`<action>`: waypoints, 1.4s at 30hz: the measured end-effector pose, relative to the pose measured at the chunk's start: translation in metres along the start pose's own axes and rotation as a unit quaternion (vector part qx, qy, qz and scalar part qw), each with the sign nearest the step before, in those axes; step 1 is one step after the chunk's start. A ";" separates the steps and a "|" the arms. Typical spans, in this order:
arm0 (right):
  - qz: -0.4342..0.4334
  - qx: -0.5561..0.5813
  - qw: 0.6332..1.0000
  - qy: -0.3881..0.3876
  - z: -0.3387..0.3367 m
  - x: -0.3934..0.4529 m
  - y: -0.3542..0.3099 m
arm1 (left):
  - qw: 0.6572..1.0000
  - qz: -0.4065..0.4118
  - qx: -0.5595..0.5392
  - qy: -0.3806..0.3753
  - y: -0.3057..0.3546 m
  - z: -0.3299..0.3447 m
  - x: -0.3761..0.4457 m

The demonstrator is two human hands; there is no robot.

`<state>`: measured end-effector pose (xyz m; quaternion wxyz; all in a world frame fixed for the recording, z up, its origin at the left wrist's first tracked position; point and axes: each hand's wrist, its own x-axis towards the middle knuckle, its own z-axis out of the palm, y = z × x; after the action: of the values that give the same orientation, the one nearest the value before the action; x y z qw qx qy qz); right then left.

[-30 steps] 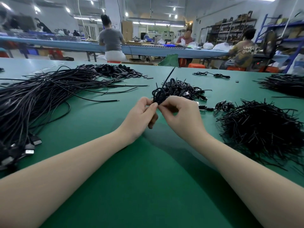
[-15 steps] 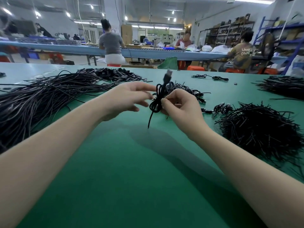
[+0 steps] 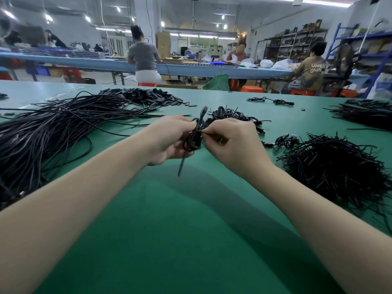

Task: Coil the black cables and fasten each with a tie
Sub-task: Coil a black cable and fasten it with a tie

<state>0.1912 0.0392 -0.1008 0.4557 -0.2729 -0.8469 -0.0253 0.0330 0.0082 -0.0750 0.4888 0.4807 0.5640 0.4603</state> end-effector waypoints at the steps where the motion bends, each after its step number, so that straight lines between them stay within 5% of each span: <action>1: -0.072 -0.068 0.995 0.003 -0.001 0.000 0.001 | 0.997 -0.065 -0.035 -0.032 0.000 -0.003 -0.002; 4: -0.185 -0.160 0.969 0.034 -0.001 -0.004 0.005 | 0.989 -0.120 -0.069 -0.054 0.000 -0.010 0.000; 7: -0.037 0.023 0.997 0.070 0.002 -0.004 0.002 | 0.998 0.003 -0.053 -0.035 0.003 -0.009 0.001; 10: 0.160 0.198 0.966 0.050 0.005 0.002 0.004 | 0.990 0.121 0.038 -0.069 0.005 -0.013 -0.001; 15: 0.250 0.295 0.922 0.035 0.003 0.004 0.009 | 0.954 0.227 0.197 -0.014 0.001 -0.013 0.001; 18: 0.234 0.273 0.933 0.015 0.006 0.002 0.007 | 0.939 0.254 0.227 0.037 -0.002 -0.010 0.004; 22: 0.168 0.132 0.977 0.009 0.005 0.002 0.004 | 0.962 0.198 0.183 0.031 -0.007 -0.001 0.005; 25: 0.017 -0.008 0.999 -0.034 0.002 -0.002 0.003 | 0.986 0.086 0.137 0.027 -0.006 0.001 0.004; 28: -0.162 -0.139 0.976 -0.036 0.004 -0.007 0.005 | 0.997 -0.080 -0.010 -0.015 0.000 -0.003 0.002; 30: -0.191 -0.146 0.970 -0.023 0.007 -0.009 0.006 | 0.992 -0.113 -0.060 -0.023 0.002 -0.004 0.000; 33: -0.042 0.008 0.998 0.037 0.008 -0.007 0.006 | 0.999 -0.021 -0.025 -0.015 0.001 0.001 0.001; 37: 0.154 0.183 0.969 0.062 0.007 -0.002 0.006 | 0.993 0.081 0.082 -0.008 -0.002 0.001 0.003; 42: 0.213 0.261 0.940 0.051 0.006 0.003 0.002 | 0.898 0.297 0.320 0.047 -0.012 -0.006 0.006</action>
<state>0.1867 0.0438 -0.1023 0.5481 -0.3168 -0.7217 0.2800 0.0260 0.0126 -0.0867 0.1214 0.7342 0.5342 0.4009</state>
